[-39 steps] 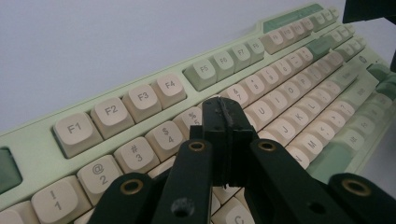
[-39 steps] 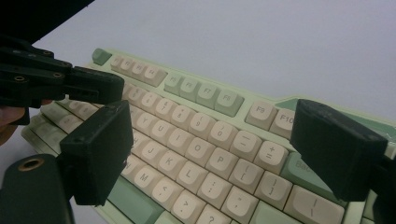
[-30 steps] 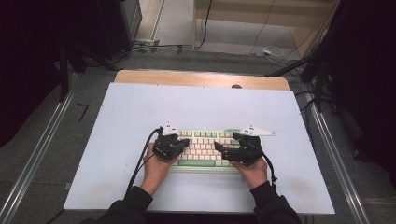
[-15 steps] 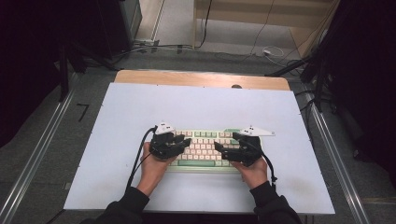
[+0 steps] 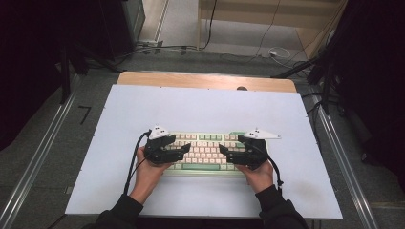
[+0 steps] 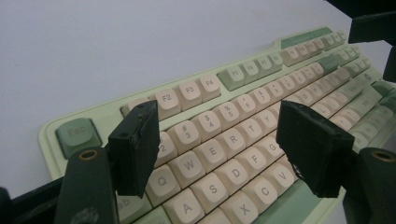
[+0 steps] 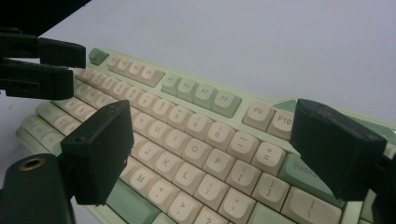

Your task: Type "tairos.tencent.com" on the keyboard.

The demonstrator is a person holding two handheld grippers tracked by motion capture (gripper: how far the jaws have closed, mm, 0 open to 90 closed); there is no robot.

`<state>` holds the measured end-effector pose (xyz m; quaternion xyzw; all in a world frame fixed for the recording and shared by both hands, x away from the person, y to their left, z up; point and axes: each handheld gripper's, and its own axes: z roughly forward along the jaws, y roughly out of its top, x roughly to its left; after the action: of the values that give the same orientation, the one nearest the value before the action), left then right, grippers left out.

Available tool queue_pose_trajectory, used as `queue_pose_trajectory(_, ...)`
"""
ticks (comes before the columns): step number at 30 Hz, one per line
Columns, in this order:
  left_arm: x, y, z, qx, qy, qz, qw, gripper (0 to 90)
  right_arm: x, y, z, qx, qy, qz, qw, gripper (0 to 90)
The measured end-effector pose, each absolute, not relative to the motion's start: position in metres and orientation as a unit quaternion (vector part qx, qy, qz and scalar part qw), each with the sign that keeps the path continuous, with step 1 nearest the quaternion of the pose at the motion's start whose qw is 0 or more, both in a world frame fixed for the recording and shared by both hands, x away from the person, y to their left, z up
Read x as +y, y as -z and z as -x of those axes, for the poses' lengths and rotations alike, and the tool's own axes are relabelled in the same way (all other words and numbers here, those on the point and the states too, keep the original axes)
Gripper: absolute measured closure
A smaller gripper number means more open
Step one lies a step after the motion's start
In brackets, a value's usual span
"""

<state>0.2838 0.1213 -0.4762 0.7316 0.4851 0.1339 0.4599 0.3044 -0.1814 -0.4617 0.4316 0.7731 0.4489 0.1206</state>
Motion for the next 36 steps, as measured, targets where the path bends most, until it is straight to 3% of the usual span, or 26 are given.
queue_pose_trajectory(10, 0.146, 0.486, -0.273, 0.491, -0.129, -0.721, 0.472, 31.0, -0.179, 0.464, -0.305, 0.775, -0.445, -0.430, 0.126, 12.5)
queue_pose_trajectory(17, 0.161, 0.482, -0.265, 0.490, -0.138, -0.707, 0.491, 30.9, -0.174, 0.467, -0.303, 0.778, -0.442, -0.424, 0.139, 19.1)
queue_pose_trajectory(26, 0.165, 0.487, -0.262, 0.510, -0.149, -0.695, 0.485, 23.0, -0.171, 0.468, -0.302, 0.781, -0.446, -0.411, 0.148, 19.6)
queue_pose_trajectory(32, 0.167, 0.490, -0.264, 0.512, -0.138, -0.691, 0.492, 31.9, -0.171, 0.468, -0.301, 0.780, -0.451, -0.408, 0.150, 19.6)
queue_pose_trajectory(36, 0.165, 0.490, -0.265, 0.501, -0.149, -0.695, 0.494, 33.0, -0.170, 0.468, -0.300, 0.780, -0.451, -0.403, 0.160, 19.7)
